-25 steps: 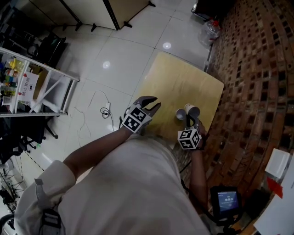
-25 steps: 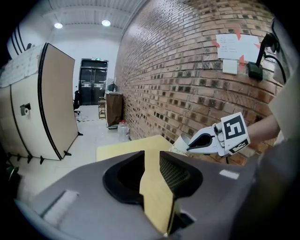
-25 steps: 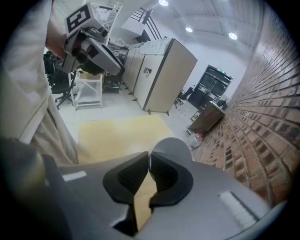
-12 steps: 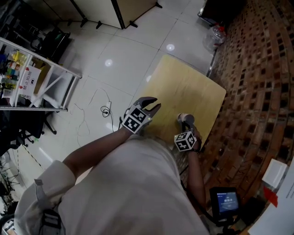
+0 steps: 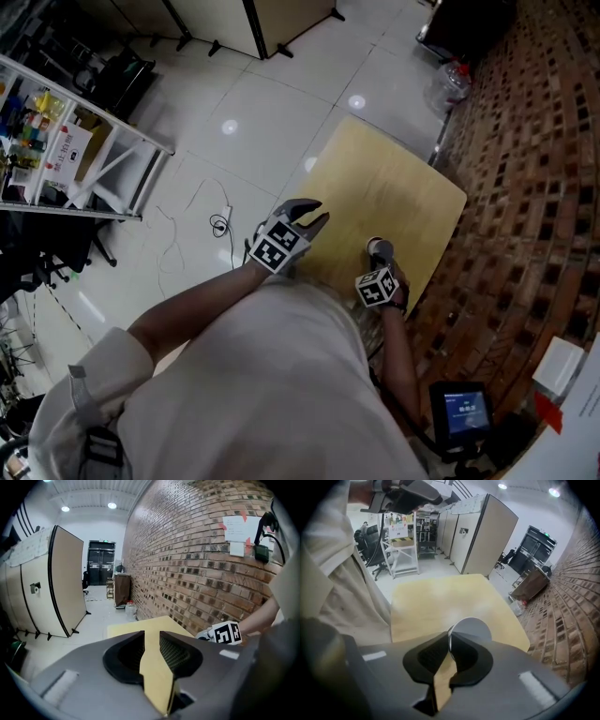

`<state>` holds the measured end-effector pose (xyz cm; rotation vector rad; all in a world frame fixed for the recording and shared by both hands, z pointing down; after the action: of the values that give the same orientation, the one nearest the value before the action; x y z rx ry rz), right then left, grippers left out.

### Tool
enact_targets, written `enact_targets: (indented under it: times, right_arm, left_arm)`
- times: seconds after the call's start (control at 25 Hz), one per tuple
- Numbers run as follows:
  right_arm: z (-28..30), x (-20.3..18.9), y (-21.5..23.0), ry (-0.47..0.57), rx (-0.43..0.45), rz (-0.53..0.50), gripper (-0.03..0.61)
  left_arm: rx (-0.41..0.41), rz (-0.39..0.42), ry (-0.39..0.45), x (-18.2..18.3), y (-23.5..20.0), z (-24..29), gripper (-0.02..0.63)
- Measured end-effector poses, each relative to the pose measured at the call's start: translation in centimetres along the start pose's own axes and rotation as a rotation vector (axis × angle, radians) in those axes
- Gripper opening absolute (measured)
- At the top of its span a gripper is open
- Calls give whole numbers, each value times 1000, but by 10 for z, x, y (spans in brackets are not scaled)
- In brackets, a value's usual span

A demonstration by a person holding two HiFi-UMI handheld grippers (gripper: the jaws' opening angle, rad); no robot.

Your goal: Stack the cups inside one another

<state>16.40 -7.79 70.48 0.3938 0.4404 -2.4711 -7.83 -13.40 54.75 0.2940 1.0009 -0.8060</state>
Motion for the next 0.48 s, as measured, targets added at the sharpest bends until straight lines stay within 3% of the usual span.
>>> enact_targets:
  times: [0.32,0.48]
  right_arm:
    - [21,-2,-3,-25,22,-11,26]
    - [22,-4,-6,-6,27,-15,74]
  left_arm:
    - [15,0,-5,-3,1,-7,118]
    - [20,2,-8,-4,4,-7,118]
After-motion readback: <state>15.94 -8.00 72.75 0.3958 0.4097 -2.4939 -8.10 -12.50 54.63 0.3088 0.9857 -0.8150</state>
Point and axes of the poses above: the fingertips, and each gripper's own axes: z forward along the fingers, y to its right, x out of its top, the point moved 9 cm from there along -z, backward along the fingers, and after that the axes turned 2 degrees about -x, right-handed, at the moved point
